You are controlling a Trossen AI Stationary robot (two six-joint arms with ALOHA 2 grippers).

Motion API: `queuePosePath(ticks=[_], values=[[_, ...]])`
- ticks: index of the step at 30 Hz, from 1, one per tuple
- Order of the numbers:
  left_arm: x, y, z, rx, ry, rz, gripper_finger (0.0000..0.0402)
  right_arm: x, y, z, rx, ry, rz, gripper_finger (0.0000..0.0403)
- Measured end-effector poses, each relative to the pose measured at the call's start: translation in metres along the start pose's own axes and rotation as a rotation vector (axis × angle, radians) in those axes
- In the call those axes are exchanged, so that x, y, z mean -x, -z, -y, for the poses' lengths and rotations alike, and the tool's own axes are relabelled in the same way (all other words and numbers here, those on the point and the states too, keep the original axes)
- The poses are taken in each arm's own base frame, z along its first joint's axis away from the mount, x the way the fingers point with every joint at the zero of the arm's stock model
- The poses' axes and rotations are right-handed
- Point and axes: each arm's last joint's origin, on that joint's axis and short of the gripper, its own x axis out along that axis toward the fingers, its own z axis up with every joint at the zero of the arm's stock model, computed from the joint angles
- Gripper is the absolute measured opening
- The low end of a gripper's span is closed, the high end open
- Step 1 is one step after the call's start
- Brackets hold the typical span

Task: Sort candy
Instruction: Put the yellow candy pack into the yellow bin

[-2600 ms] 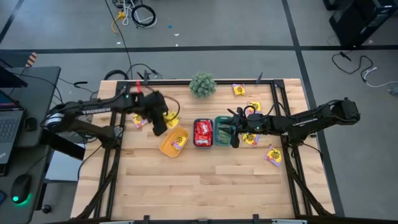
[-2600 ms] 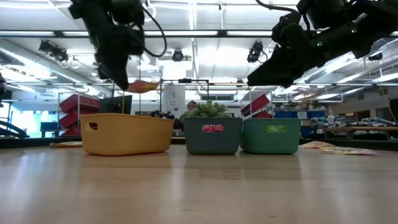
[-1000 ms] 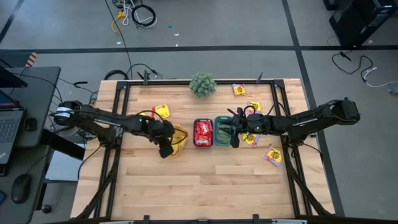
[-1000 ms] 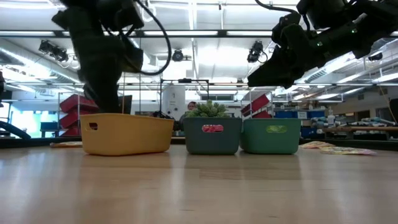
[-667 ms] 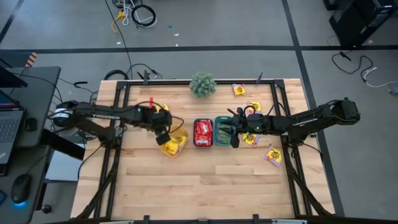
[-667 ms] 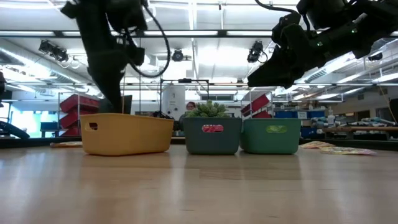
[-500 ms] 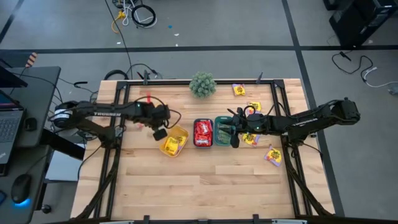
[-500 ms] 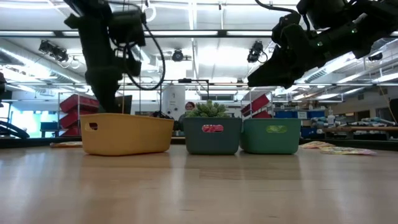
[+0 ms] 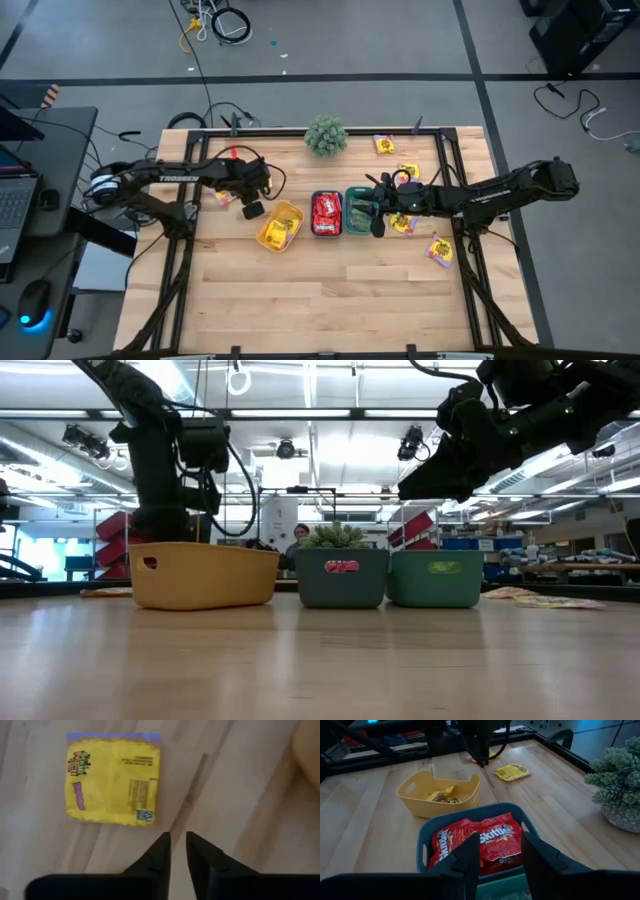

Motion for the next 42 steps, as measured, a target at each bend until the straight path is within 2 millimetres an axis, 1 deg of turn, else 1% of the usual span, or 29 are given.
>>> queuePosePath(ticks=[5, 8, 10, 13, 15, 17, 19, 23, 24, 27, 30, 32, 37, 39, 42], values=[[-0.013, -0.004, -0.004, -0.011, -0.045, 0.008, 0.0116, 0.0, 0.0, 0.0, 0.001, 0.001, -0.004, 0.0128], [-0.02, -0.008, -0.005, -0.016, -0.058, 0.026, 0.0141, 0.0, 0.0, 0.0, 0.001, 0.001, -0.005, 0.0128], [-0.023, -0.01, -0.007, -0.009, -0.085, 0.025, 0.0151, 0.0, 0.001, 0.0, 0.001, 0.002, -0.007, 0.0128], [-0.03, -0.009, -0.011, -0.008, -0.093, -0.004, 0.0152, 0.0, 0.001, 0.0, 0.001, 0.002, -0.007, 0.0128], [-0.033, -0.009, -0.012, -0.004, -0.093, -0.018, 0.0143, 0.0, 0.001, 0.0, 0.001, 0.002, -0.007, 0.0128], [-0.036, -0.009, -0.014, -0.008, -0.09, -0.027, 0.0125, 0.0, 0.001, 0.0, 0.001, 0.002, -0.007, 0.0128], [-0.036, -0.009, -0.015, -0.015, -0.082, -0.028, 0.0097, 0.0, 0.001, 0.0, 0.001, 0.002, -0.007, 0.0128], [-0.033, -0.01, -0.016, -0.016, -0.094, -0.024, 0.002, 0.0, 0.001, 0.0, 0.001, 0.002, -0.007, 0.0128], [-0.032, -0.01, -0.017, -0.015, -0.106, -0.02, 0.0011, 0.0, 0.001, 0.0, 0.001, 0.002, -0.007, 0.0128], [-0.023, -0.015, -0.019, -0.026, -0.114, 0.006, 0.0005, 0.0, 0.001, 0.0, 0.001, 0.002, -0.007, 0.0128], [-0.015, -0.016, -0.019, -0.039, -0.106, -0.005, 0.0003, 0.0, 0.001, 0.0, 0.001, 0.001, -0.007, 0.0128], [-0.006, -0.018, -0.02, -0.038, -0.108, 0.017, 0.0002, 0.0, 0.001, 0.0, 0.001, 0.001, -0.007, 0.0128], [0.025, -0.019, -0.017, -0.051, -0.107, 0.092, 0.0001, 0.0, 0.001, 0.0, 0.001, -0.005, -0.008, 0.0128], [0.041, -0.02, -0.015, -0.052, -0.118, 0.162, 0.0001, 0.0, 0.001, 0.0, 0.001, -0.006, -0.008, 0.0128], [0.063, -0.015, -0.012, -0.061, -0.117, 0.244, 0.0001, 0.0, 0.001, 0.0, 0.001, -0.008, -0.008, 0.0128]])
